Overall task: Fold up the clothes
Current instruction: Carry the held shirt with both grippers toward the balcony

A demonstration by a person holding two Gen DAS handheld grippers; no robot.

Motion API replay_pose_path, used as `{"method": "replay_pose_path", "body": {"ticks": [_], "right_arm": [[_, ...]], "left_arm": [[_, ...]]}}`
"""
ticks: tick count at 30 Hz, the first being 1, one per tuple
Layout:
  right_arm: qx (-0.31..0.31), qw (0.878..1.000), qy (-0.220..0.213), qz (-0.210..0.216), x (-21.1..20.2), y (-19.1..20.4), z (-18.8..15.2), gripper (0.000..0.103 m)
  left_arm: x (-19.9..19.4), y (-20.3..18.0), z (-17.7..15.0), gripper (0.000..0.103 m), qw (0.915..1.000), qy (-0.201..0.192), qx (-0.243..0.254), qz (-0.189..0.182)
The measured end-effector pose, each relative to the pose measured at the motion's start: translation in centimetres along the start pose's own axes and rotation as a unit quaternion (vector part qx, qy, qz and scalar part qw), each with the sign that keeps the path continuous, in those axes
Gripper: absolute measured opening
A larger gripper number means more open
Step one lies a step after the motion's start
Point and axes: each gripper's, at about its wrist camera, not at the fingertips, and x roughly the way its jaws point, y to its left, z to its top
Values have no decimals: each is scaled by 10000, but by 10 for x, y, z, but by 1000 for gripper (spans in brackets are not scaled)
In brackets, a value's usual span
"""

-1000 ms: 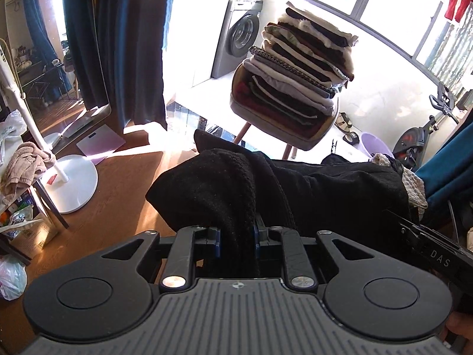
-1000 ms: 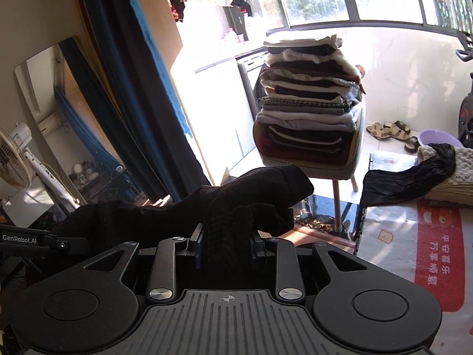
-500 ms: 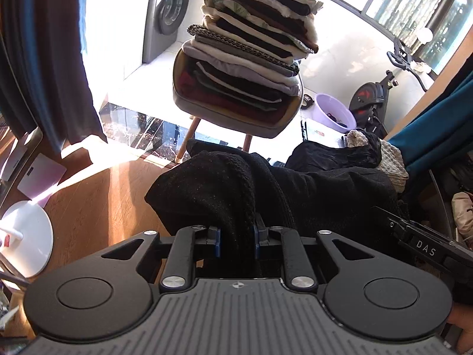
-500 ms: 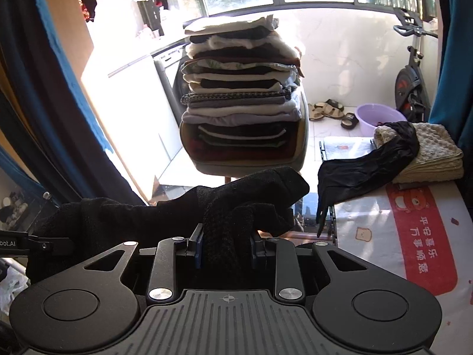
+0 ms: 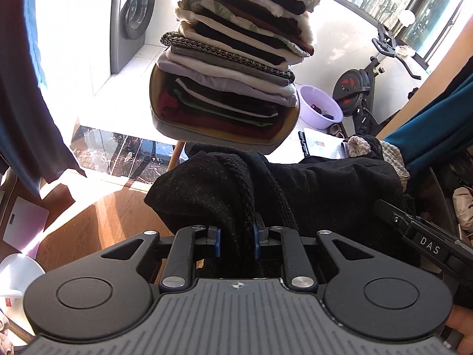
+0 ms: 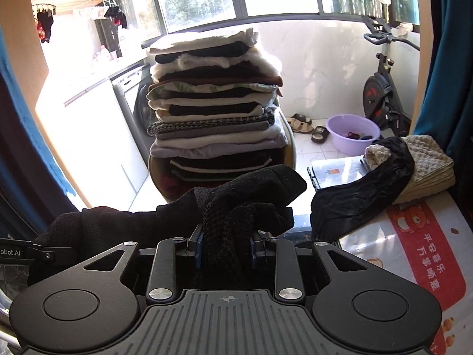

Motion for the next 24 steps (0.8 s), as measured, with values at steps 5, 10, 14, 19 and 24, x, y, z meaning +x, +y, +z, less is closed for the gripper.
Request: {"method": "replay_pose_path", "body": {"ticks": [5,10,14,19,24], "right_arm": [[185,9998,-17,24,40,-11,20,25],[471,9987,-138,136,89,-36,65,25],[512,9983,-243,149,118,-62,111,25],[626,9976,-286,75,154,-107,167,25],[643,9963,-557,-143,162,-142,216,25]], "left_arm": [[32,-4,47,19,9998,47,213,36],[69,-29,108,19,9990,54,428,151],[103,-61,163,19,9979,5,631,127],[140,-102,216,19,9967,-83,805,-81],[165,-139,259,19,9936,-218,1039,-384]]}}
